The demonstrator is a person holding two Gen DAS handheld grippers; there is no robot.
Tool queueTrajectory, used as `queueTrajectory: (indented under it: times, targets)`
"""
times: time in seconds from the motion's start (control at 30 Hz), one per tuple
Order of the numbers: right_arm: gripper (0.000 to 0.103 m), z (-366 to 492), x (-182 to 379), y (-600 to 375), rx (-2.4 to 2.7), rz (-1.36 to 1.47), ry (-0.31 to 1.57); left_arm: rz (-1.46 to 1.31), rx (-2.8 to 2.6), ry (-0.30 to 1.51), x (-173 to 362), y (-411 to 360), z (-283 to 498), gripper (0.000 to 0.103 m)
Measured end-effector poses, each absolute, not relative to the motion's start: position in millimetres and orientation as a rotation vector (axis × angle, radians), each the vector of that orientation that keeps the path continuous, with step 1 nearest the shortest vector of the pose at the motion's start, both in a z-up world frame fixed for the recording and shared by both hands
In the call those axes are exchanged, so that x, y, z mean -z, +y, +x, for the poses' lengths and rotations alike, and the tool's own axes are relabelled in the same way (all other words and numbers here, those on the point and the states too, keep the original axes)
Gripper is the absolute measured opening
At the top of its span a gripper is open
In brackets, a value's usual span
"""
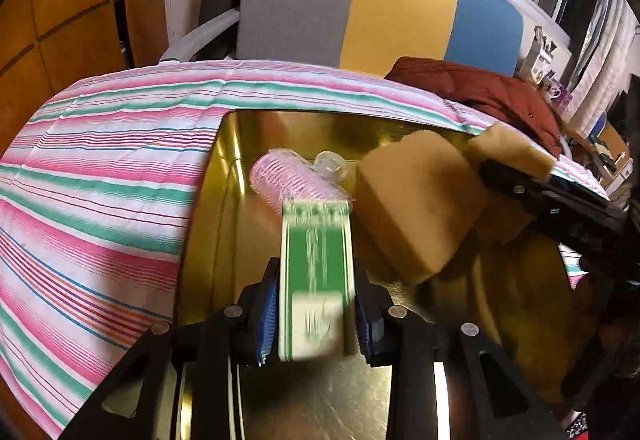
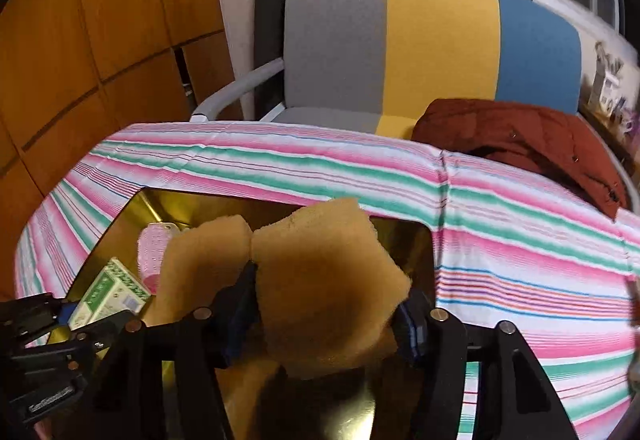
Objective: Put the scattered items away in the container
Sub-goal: 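Carry tea box and sponge into the gold tray and open both tools, then move both tools away from the tray toward the remaining items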
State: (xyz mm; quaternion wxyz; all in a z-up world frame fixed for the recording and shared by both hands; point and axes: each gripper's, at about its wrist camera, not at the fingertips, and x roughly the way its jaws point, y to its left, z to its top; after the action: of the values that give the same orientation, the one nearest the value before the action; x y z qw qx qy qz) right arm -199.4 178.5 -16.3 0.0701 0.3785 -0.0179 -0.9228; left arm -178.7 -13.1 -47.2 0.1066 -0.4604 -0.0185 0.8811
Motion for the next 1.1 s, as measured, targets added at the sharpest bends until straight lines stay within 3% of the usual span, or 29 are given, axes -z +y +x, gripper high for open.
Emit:
queueTrajectory:
  times: [0.23,0.57,0.83,1.1]
  targets:
    - [0.074,-194.7,9.8,192.3,2.784,1.091,-0.169,-1.363,-2.589,-0.105,44.1,-17.6,-181.8,0.047]
    - [0.077,-165.8,-11.7,207.7,2.811,0.981,-0.212,-1.152,-2.690,-0.023,9.7,-28.4,-138.9,0.048]
    - [0.066,-123.9,-15.1,201.0,2.675,1.026,-0.180,-1.218,-2.507,-0.072,23.3,-29.8,-110.9,0.039]
    - [0.061,-139.9,7.8,180.2,2.557,1.197,-0.148,-1.323,-2.414,-0.085,39.2,-16.3,-140.3,0.038]
